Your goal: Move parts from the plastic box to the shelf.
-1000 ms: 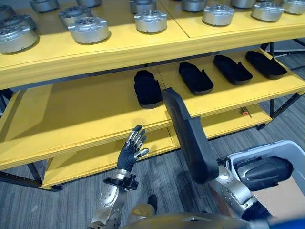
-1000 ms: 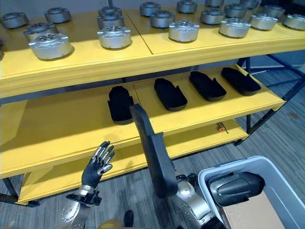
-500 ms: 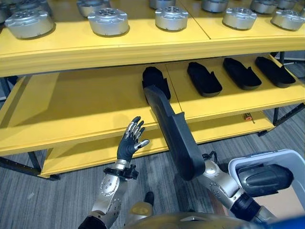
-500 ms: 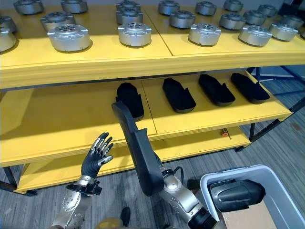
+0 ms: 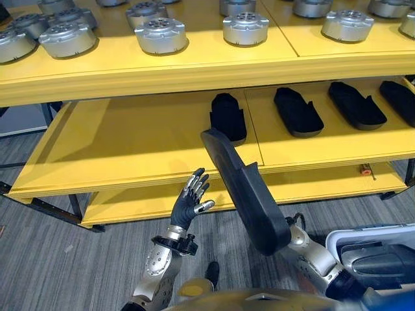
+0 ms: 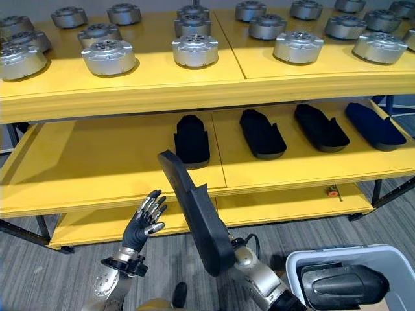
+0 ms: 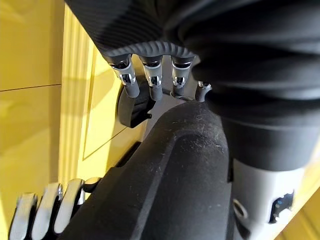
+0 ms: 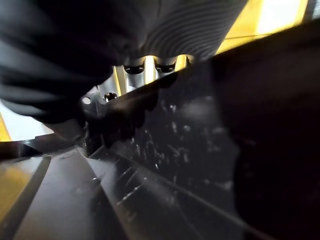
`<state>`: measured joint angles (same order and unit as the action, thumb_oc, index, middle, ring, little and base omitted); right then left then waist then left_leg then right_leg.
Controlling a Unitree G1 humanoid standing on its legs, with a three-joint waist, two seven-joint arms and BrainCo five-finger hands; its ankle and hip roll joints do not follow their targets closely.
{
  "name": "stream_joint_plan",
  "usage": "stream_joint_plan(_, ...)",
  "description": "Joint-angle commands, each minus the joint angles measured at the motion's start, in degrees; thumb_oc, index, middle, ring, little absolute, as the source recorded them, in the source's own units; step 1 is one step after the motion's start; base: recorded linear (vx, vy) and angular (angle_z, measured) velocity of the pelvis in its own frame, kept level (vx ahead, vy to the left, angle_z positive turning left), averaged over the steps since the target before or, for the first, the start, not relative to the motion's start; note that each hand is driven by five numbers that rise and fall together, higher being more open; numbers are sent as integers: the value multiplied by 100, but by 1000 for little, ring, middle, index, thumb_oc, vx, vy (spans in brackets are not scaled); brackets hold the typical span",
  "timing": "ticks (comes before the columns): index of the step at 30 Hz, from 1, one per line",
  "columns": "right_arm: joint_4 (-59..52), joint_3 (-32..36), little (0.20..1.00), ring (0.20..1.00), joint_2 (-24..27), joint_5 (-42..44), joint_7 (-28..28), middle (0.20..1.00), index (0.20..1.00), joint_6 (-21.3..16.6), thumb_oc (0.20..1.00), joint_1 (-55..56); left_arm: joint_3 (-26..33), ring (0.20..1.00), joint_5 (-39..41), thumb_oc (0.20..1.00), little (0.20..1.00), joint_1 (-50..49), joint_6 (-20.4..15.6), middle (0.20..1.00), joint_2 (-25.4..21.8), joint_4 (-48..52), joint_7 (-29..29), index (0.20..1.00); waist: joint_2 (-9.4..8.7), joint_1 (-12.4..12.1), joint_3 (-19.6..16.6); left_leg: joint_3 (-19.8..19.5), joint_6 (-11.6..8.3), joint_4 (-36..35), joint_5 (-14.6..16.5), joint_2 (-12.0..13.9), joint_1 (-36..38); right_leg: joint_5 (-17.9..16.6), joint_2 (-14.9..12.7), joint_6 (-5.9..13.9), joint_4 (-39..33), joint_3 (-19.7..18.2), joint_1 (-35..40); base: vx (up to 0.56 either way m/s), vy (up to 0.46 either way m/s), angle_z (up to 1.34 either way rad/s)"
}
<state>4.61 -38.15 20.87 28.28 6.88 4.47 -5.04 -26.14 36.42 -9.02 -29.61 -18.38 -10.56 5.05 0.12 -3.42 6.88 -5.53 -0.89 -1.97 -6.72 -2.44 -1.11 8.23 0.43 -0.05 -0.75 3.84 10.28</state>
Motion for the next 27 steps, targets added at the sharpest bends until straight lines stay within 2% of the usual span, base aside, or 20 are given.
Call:
stream_joint_plan(1,-495,166,200,200,-259,213,171,200,200,-693,200,-385,5,1000,246,1000,1000,362,-171,1000,-10,5,474,1000,-247,145,180,1661,298,1190,988,-101,175,-929,-108,68,158,612,-533,-72,-17,68)
stream_joint_plan(2,-464,229,200,200,-273,191,268,200,200,-697,200,-432,-31,1000,291,1000,1000,500,-104,1000,23,-39,541,1000,-267,225,251,1976,225,1418,972,116,111,-910,-171,41,268,787,-544,-75,9,72)
stream_joint_plan(3,-402,268,200,200,-285,181,283,200,200,-691,200,-487,-50,1000,316,1000,1000,571,-82,1000,48,-72,563,1000,-266,256,287,2035,189,1503,918,231,83,-885,-193,12,339,852,-548,-35,38,107)
stream_joint_plan(6,-262,309,200,200,-322,184,223,200,200,-642,200,-633,-43,1000,344,1000,1000,621,-122,1000,102,-154,566,1000,-230,236,342,1761,166,1421,806,299,96,-795,-180,-37,461,793,-509,36,97,64)
stream_joint_plan(9,-235,336,200,200,-307,229,113,200,200,-435,200,-784,83,1000,363,1000,1000,638,-111,1000,133,-118,503,1000,-186,141,325,1134,6,858,414,524,162,-658,-171,-69,544,576,-463,97,195,-25)
stream_joint_plan(10,-269,351,200,200,-274,236,82,200,200,-363,200,-798,145,1000,392,1000,1000,652,-69,1000,138,-79,488,1000,-168,127,324,1012,-88,682,187,693,142,-625,-205,-64,541,554,-421,101,288,-70)
stream_joint_plan(12,-359,355,200,200,-172,301,85,200,200,-214,200,-814,246,1000,474,1000,1000,696,-65,1000,148,-97,497,1000,-120,142,355,922,-292,284,-469,1254,7,-511,-381,-60,589,632,-316,93,439,-65)
stream_joint_plan(13,-371,363,200,200,-140,319,95,200,200,-158,200,-823,278,1000,498,1000,1000,729,-36,1000,149,-118,523,1000,-98,159,378,961,-337,281,-624,1429,-87,-463,-479,-81,635,702,-279,73,532,-12)
stream_joint_plan(14,-366,375,200,200,-82,357,83,200,200,-138,200,-815,278,1000,501,1000,1000,784,-46,1000,140,-196,538,1000,-61,196,394,1023,-336,261,-531,1482,-51,-379,-585,-85,744,763,-258,69,475,0)
stream_joint_plan(18,-344,434,200,200,-27,410,164,200,200,-173,200,-630,181,1000,372,1000,1000,883,90,1000,135,-298,591,1000,77,292,353,1111,-279,247,-104,1266,207,-338,-743,-47,890,808,-269,91,410,-18)
stream_joint_plan(20,-324,501,200,200,-48,195,296,200,200,-276,200,-514,108,1000,351,1000,1000,862,128,1000,97,-337,617,1000,109,316,280,1038,-228,174,85,1033,376,-438,-774,38,789,730,-283,127,340,-20)
stream_joint_plan(23,-404,544,200,200,-71,117,330,200,200,-284,200,-364,98,1000,355,1000,1000,761,155,1000,79,-333,586,1000,117,308,190,936,-128,-42,196,799,569,-663,-813,167,539,583,-313,113,277,2)
stream_joint_plan(24,-440,577,200,200,-133,45,258,200,200,-289,200,-256,120,1000,330,1000,1000,662,146,1000,38,-293,581,1000,98,275,141,940,-35,-214,255,673,677,-857,-882,303,327,545,-351,113,282,13)
stream_joint_plan(27,-493,587,200,200,-257,-124,177,200,200,-337,200,-176,158,1000,113,1000,1000,476,43,1000,-24,-101,493,1000,-27,141,89,1098,180,-303,434,492,594,-1162,-1094,554,30,634,-511,33,259,-1)
